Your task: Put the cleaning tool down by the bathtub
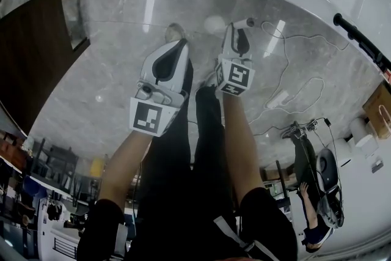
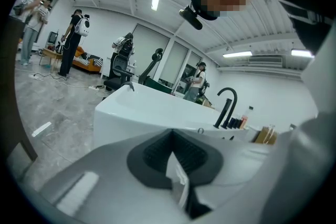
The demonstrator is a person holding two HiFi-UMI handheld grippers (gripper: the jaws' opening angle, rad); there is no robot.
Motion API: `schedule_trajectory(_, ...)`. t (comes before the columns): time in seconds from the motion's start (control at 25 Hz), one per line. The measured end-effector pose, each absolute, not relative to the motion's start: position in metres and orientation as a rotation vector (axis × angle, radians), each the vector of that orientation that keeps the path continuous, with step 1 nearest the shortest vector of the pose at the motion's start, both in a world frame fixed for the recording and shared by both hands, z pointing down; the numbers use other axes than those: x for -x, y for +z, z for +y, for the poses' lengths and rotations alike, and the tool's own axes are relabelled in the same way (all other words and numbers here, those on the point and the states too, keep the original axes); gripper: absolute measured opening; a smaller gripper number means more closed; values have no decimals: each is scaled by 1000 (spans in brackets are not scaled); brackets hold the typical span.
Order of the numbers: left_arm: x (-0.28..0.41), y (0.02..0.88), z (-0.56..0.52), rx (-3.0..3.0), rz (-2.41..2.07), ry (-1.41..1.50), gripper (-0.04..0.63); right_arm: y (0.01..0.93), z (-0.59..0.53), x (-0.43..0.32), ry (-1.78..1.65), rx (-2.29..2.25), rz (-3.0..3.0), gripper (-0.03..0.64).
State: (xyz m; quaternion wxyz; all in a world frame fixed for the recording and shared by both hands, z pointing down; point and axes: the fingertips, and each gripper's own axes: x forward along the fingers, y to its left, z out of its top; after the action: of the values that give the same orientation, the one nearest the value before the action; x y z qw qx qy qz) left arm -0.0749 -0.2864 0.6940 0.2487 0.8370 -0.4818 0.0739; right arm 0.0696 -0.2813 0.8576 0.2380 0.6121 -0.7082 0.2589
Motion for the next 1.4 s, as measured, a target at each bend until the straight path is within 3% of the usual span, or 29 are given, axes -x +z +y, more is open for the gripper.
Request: schedule_trajectory(1.4, 98, 765, -304, -2248, -1278, 235, 8, 983, -311, -51, 796, -1656, -1845, 83)
